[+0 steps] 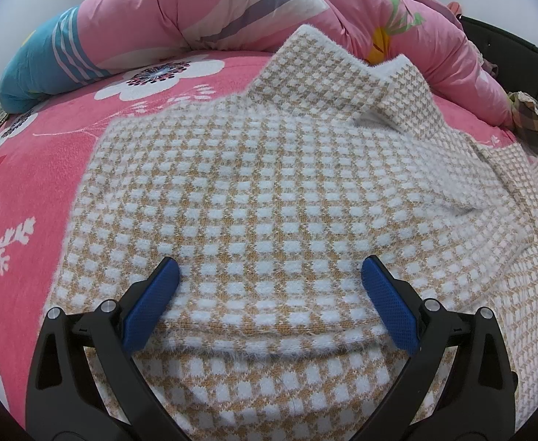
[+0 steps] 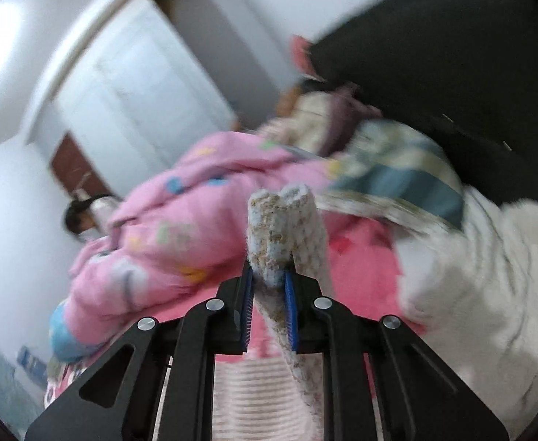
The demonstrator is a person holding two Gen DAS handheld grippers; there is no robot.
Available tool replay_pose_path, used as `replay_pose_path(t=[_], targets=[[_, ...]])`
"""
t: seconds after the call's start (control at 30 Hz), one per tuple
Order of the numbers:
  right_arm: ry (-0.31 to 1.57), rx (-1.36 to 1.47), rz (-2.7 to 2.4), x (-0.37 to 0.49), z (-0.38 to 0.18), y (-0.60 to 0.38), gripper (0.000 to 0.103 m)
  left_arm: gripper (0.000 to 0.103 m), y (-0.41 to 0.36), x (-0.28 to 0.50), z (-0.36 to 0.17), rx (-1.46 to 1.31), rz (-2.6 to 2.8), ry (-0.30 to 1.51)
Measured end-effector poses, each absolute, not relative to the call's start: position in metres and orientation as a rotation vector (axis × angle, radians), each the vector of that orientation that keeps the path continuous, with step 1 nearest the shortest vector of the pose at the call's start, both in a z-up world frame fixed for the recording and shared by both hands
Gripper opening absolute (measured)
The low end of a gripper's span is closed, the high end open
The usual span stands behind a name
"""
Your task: Fold large clothes
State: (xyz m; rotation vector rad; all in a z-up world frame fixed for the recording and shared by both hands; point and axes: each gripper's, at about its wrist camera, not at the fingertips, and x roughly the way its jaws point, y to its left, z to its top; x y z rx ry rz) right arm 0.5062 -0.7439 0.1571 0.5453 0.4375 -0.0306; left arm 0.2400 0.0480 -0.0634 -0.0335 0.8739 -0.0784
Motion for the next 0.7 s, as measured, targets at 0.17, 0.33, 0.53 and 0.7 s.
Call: replay_pose_path(t=[0.17,0.33,0.53,0.7], targets=[[0.377,0.472,0.088,0.497,0.2,-0.681,0.015,0.096,0.048,0.241,-0.062,-0.057,-0.09,0.861],[0.364,0.443,0.185,0.503,0.223,-0.622,0.015,0.096,0.052,0.243,-0.047,-0.129,-0.125,0.844],[0.362,0.423,0.285,0.507,0.234,-0.555,0.015,0.096,0.058,0.244,-0.029,-0.164,-0.115,0.844],[0.389,0.409,0.354,0.518,0.231,-0.501,0.014,0.096,0.074,0.248,-0.026,-0.179,-0.089,0.858]])
